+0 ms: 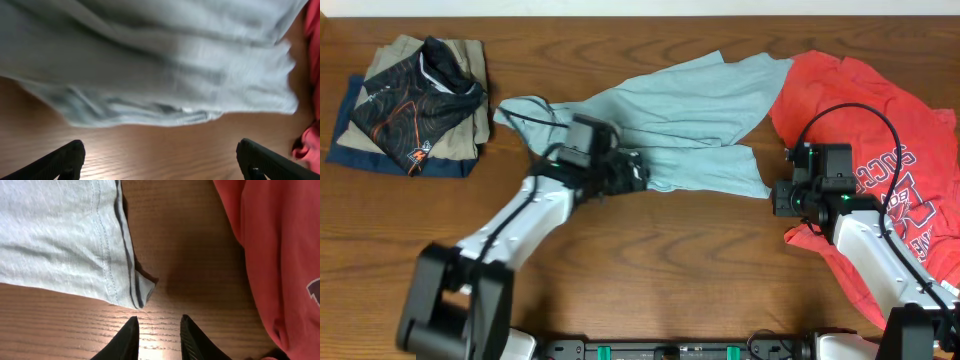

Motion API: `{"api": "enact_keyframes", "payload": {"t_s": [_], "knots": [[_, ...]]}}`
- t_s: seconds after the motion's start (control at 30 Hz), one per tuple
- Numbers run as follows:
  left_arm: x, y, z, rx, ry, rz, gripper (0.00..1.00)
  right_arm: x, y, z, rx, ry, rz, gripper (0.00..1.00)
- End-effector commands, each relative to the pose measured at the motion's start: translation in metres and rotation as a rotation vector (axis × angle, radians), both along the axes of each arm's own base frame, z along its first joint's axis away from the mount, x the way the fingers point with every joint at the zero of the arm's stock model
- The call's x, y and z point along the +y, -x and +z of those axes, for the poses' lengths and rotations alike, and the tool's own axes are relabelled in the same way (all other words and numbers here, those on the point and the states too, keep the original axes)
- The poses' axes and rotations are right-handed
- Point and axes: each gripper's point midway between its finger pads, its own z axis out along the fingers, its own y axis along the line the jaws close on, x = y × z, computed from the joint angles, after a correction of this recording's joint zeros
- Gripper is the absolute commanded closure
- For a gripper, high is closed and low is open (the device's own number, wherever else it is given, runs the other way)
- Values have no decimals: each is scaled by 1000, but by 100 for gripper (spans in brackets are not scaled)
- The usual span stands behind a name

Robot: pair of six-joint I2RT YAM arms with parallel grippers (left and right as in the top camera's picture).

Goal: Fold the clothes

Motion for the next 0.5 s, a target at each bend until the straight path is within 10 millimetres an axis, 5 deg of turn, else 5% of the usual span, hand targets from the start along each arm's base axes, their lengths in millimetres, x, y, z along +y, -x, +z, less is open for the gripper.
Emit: {"api": "enact_keyframes", "payload": {"t_s": [0.0,0.07,0.27,0.47], "knots": [[-6,9,-31,65,-35,6,1,1,2,0,4,1,-12,74],[-12,8,-42,67,-38,-8,2,1,3,0,7,1,-12,73],[-13,9,-62,95,-56,-12,28,0,5,-1,17,2,-12,72],[-13,10,-64,100,-61,-16,67,0,5,-1,17,2,-13,72]]}}
